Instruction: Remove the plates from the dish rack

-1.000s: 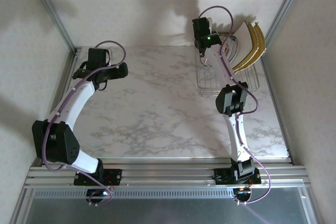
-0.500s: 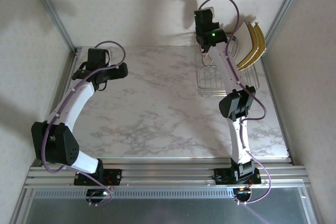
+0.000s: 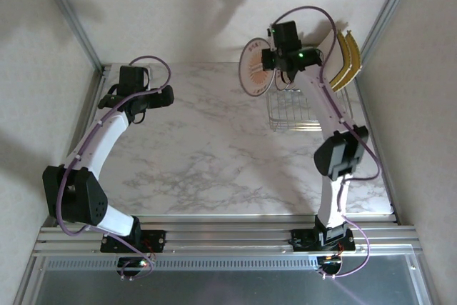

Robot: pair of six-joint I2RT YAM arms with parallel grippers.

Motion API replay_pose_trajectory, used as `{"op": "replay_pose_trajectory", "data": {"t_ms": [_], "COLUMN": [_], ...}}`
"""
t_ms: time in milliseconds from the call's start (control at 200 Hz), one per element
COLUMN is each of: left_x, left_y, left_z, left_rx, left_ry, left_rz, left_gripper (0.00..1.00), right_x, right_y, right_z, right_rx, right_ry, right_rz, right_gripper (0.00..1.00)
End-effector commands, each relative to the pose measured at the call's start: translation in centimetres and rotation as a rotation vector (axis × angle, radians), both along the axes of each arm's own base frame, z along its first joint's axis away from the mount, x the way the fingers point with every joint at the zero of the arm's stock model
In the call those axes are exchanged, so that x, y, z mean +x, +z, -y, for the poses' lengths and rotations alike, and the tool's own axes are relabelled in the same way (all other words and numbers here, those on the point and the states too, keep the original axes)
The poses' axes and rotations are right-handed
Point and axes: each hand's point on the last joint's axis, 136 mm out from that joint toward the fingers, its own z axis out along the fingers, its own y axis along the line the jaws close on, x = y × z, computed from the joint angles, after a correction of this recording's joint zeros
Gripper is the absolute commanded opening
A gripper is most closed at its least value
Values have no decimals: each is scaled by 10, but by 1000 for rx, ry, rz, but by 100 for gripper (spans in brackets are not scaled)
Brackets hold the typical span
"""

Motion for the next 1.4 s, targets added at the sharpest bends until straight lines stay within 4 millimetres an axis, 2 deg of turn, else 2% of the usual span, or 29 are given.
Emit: {"op": "replay_pose_trajectory", "data": {"t_ms": [0,75,175,305,415,496,556,666,771,896,1076,1241,1392], "left_x": [-5,-5,-4,-4,-1,4,8,4,4,8,9,13,17], "left_y": [1,0,-2,-5,-8,-9,-6,16,32,33,32,24,19], "left_z": [-2,-3,-3,-2,2,13,34,91,113,124,129,131,135], "left_rx": [41,47,49,49,30,-21,-109,-498,-727,-841,-952,-1022,-1039], "left_ry": [3,7,6,4,-6,-49,-134,-412,-528,-577,-593,-574,-565], "left_rz": [-12,-17,-24,-30,-31,-14,23,139,208,210,205,189,172], "left_gripper": [100,100,100,100,100,100,100,100,99,100,99,93,82], "right_x": [-24,-34,-42,-44,-47,-48,-48,-49,-50,-52,-55,-55,-55], "right_y": [53,43,25,0,-11,-12,-12,-12,-12,-9,-5,-10,-12], "right_z": [-39,-50,-58,-59,-58,-58,-59,-62,-65,-68,-76,-91,-102], "right_rx": [436,588,689,721,721,728,733,755,782,804,821,827,838], "right_ry": [188,245,270,251,249,255,258,276,289,306,338,362,383], "right_rz": [39,-9,-54,-91,-101,-102,-101,-106,-112,-110,-115,-142,-150], "right_gripper": [0,0,0,0,0,0,0,0,0,0,0,0,0]}}
